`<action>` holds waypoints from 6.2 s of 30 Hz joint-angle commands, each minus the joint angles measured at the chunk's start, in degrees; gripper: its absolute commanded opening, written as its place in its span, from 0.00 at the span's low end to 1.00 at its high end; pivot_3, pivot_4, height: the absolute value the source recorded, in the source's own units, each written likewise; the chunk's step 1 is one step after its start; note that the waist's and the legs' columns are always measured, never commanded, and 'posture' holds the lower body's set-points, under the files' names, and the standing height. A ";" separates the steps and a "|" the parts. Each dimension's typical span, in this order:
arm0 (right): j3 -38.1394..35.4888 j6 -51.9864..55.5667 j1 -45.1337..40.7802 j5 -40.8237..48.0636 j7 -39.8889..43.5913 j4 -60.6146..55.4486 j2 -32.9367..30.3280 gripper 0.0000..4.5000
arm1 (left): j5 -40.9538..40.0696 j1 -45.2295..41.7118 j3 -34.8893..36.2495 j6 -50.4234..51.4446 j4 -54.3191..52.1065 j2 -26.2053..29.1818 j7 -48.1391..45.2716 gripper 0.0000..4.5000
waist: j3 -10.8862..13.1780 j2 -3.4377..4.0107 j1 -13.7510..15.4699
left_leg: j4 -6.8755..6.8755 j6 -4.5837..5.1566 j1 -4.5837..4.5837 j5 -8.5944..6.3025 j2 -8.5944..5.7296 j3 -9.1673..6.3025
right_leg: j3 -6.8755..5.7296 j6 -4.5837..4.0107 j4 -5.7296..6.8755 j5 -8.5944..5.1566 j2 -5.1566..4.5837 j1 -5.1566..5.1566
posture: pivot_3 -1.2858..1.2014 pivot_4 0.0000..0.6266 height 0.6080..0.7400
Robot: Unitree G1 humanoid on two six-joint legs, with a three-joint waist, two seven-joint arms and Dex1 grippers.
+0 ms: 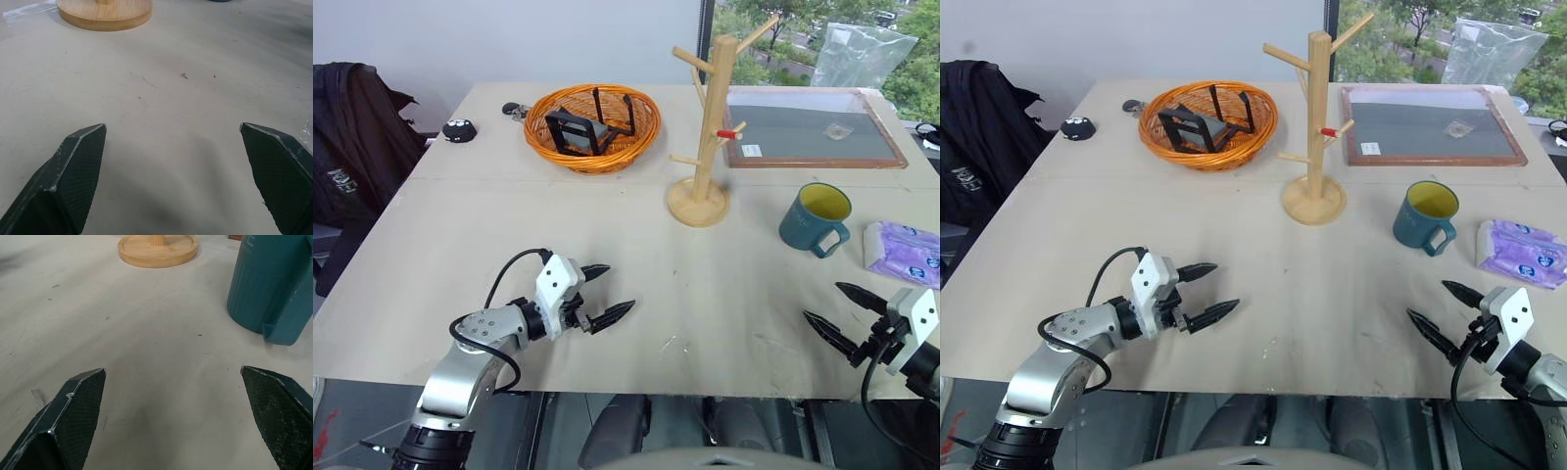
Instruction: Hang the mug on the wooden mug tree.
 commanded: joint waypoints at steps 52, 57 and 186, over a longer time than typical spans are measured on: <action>10.12 6.74 -22.84 -26.63 -54.31 1.56 25.15 0.99 | -4.95 -23.77 -6.92 15.09 -11.33 6.05 -1.93 1.00 | 0.01 0.10 -0.86 | -0.06 -0.31 0.03 0.19 -0.02 0.07 | 0.12 -0.01 0.12 0.00 0.36 -0.13 | 0.52 0.24 1.00; 10.06 6.03 -23.99 -27.05 -54.33 3.44 24.59 0.99 | -5.54 -23.10 -6.09 16.15 -12.25 4.55 0.95 1.00 | 0.01 0.10 -0.83 | -0.05 -0.31 0.04 0.19 -0.02 0.08 | 0.13 -0.01 0.13 0.00 0.36 -0.13 | 0.52 0.24 1.00; 6.08 35.12 -34.16 6.84 2.15 -8.57 -6.01 0.84 | -10.80 1.52 6.95 0.41 -12.17 -2.37 8.40 1.00 | 0.02 -0.09 0.45 | 0.09 -0.29 -0.96 0.18 0.00 0.01 | -0.03 -0.04 0.01 0.05 0.03 -0.86 | 0.52 0.24 1.00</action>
